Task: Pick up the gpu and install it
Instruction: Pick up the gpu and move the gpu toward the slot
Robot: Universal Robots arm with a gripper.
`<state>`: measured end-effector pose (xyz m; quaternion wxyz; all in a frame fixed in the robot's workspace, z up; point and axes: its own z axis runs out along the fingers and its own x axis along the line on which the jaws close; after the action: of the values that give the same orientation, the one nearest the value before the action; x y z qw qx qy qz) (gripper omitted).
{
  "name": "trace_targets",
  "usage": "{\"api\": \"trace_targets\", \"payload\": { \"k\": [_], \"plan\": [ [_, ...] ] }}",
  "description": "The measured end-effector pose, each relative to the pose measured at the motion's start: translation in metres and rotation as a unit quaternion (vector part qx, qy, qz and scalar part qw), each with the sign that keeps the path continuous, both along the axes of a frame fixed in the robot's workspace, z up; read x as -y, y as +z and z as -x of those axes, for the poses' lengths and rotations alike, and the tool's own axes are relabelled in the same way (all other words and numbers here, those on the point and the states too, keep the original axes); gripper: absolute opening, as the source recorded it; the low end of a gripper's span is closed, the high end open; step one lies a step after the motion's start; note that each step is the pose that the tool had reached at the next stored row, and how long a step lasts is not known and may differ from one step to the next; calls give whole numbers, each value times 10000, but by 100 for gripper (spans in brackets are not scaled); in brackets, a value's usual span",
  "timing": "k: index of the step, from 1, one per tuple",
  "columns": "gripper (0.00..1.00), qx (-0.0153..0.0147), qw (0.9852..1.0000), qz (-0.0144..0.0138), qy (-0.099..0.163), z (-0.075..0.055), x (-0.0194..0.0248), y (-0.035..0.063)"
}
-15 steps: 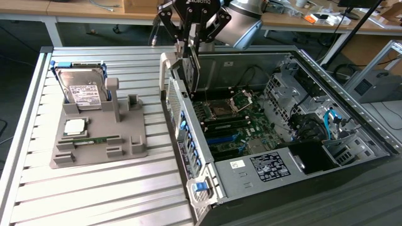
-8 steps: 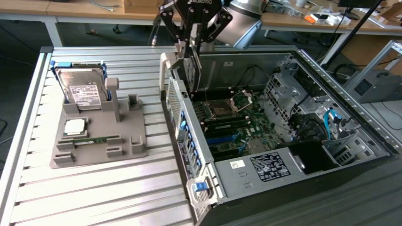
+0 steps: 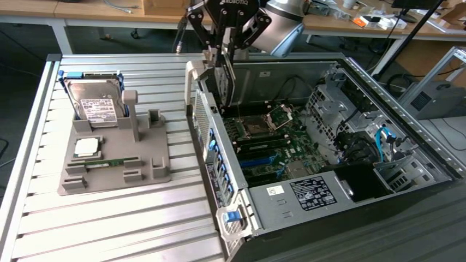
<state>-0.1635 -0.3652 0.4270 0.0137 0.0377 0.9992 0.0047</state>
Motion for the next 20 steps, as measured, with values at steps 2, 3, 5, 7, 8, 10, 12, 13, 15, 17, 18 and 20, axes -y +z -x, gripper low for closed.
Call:
{"api": "trace_targets", "payload": {
  "k": [2, 3, 5, 7, 8, 10, 12, 13, 15, 17, 18, 20],
  "plan": [
    [27, 0, 10000, 2, 0, -8, 0, 0],
    [27, 0, 10000, 4, 0, -12, 0, 0],
    [27, 0, 10000, 7, 0, -20, 0, 0],
    [27, 0, 10000, 9, 0, -27, 0, 0],
    [27, 0, 10000, 10, 0, -31, 0, 0],
    [27, 0, 10000, 15, 0, -45, 0, 0],
    [27, 0, 10000, 19, 0, -56, 0, 0],
    [27, 0, 10000, 20, 0, -60, 0, 0],
    [27, 0, 10000, 24, 0, -70, 0, 0],
    [27, 0, 10000, 29, 0, -85, 0, 0],
    [27, 0, 10000, 30, 0, -89, 0, 0],
    [27, 0, 10000, 34, 0, -98, 0, 0]
  ]
}}
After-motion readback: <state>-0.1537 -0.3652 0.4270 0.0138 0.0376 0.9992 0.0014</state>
